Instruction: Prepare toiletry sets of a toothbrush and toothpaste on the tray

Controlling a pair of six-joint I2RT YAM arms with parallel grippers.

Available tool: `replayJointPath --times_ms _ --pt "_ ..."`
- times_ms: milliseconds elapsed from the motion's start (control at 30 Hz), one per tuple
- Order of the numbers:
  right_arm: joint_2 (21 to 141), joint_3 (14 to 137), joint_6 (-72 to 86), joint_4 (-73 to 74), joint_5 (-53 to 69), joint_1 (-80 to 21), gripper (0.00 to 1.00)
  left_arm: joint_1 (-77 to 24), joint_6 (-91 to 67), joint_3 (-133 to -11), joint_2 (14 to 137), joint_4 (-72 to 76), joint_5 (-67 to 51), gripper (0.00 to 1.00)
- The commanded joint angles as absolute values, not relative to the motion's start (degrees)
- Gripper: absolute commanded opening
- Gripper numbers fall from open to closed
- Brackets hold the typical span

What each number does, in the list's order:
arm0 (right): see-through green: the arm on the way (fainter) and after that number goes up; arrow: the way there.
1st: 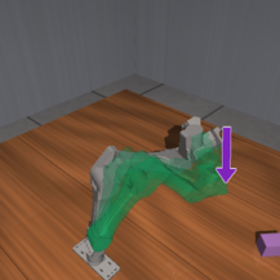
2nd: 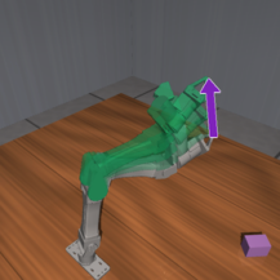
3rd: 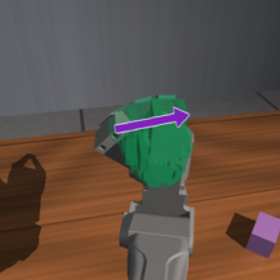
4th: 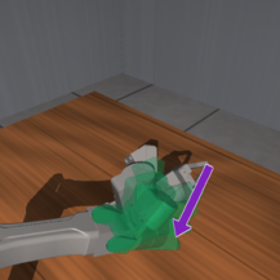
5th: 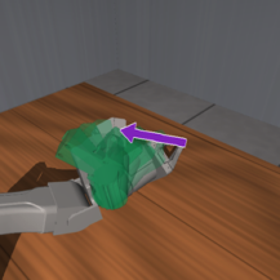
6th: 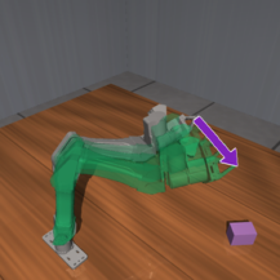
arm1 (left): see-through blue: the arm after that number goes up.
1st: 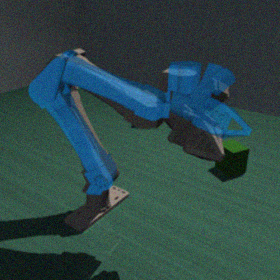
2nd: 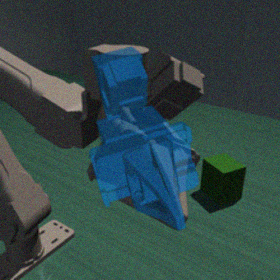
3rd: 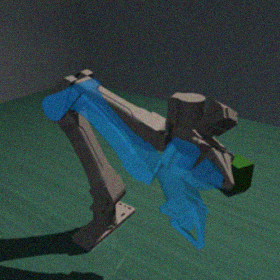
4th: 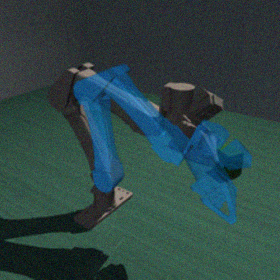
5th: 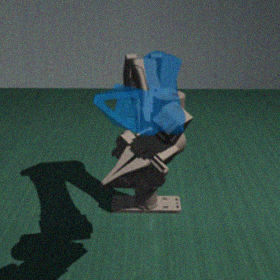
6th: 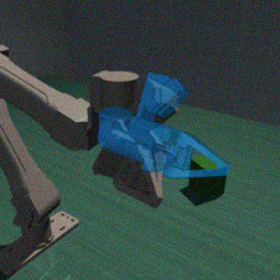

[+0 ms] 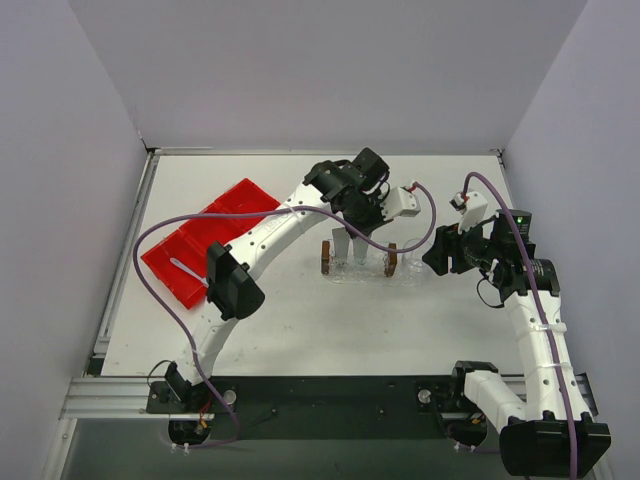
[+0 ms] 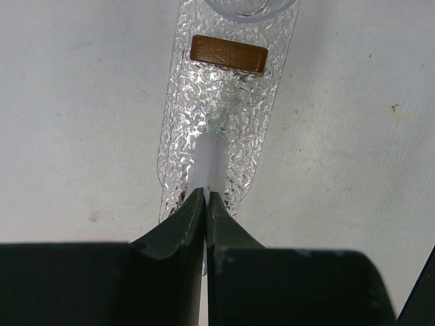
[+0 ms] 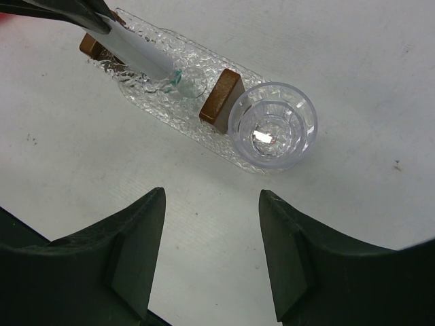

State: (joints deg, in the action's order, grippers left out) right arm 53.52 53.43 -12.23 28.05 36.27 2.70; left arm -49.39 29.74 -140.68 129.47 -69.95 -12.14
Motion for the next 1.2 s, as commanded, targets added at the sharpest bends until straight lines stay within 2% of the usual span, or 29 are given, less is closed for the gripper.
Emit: replayJointPath --times_ms 0,367,1167 --pt "53.3 53.3 -12.7 27.3 37.4 3.3 0.52 -49.0 30.4 -141.2 129.9 -67.9 -13.6 0.00" --pt "53.3 53.3 -12.7 27.3 37.4 3.3 0.52 -49.0 30.2 -141.3 130.3 -67.8 -13.2 0.01" --pt "53.3 53.3 -12.6 27.4 37.5 3.4 0.52 -48.7 30.1 -140.5 130.4 -66.9 -13.6 0.18"
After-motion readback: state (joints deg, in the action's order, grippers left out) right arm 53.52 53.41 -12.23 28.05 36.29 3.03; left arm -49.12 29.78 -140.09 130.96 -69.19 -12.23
